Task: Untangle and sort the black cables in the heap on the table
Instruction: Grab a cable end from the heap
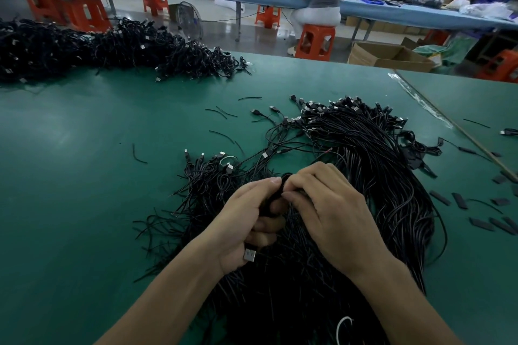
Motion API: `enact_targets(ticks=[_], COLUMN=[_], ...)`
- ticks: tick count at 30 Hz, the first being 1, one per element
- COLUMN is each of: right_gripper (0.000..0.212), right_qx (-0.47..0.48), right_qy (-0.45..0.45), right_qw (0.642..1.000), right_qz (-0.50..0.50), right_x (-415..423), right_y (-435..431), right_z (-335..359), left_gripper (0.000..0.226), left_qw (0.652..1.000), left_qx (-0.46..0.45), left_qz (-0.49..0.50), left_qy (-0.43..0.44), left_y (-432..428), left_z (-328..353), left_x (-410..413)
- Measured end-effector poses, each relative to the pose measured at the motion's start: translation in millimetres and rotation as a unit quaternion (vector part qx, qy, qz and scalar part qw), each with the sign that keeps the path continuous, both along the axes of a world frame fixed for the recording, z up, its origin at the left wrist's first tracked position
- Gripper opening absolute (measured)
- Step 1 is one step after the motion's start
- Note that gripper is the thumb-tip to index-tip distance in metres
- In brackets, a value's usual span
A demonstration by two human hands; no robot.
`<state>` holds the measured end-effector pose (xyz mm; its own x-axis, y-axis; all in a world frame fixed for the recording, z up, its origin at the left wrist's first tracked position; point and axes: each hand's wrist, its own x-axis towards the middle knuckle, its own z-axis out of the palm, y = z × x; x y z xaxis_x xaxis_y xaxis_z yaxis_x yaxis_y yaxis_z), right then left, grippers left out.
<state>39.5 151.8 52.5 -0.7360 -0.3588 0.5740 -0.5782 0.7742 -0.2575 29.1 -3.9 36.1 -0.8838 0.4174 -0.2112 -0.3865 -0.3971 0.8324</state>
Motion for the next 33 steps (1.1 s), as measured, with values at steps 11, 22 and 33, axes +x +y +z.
enact_targets(ticks=[11, 22, 33], right_gripper=[0.009, 0.015, 0.012], right_qx=[-0.414, -0.31, -0.369], right_qy=[-0.165, -0.102, -0.177], right_qw=[0.894, 0.944, 0.912], right_qz=[-0.05, -0.042, -0.015], right_x=[8.9, 6.4, 8.8], right_y=[-33.0, -24.0, -26.3], right_z=[-17.9, -10.1, -14.7], left_gripper=[0.024, 0.03, 0.034], left_qw=[0.971, 0.914, 0.926], left_qx=[-0.07, -0.257, -0.147], left_qz=[0.153, 0.124, 0.171], left_qy=[0.169, 0.288, 0.303], left_y=[19.4, -4.7, 4.8], left_z=[-7.5, -12.3, -3.9], left_x=[2.8, -2.7, 0.4])
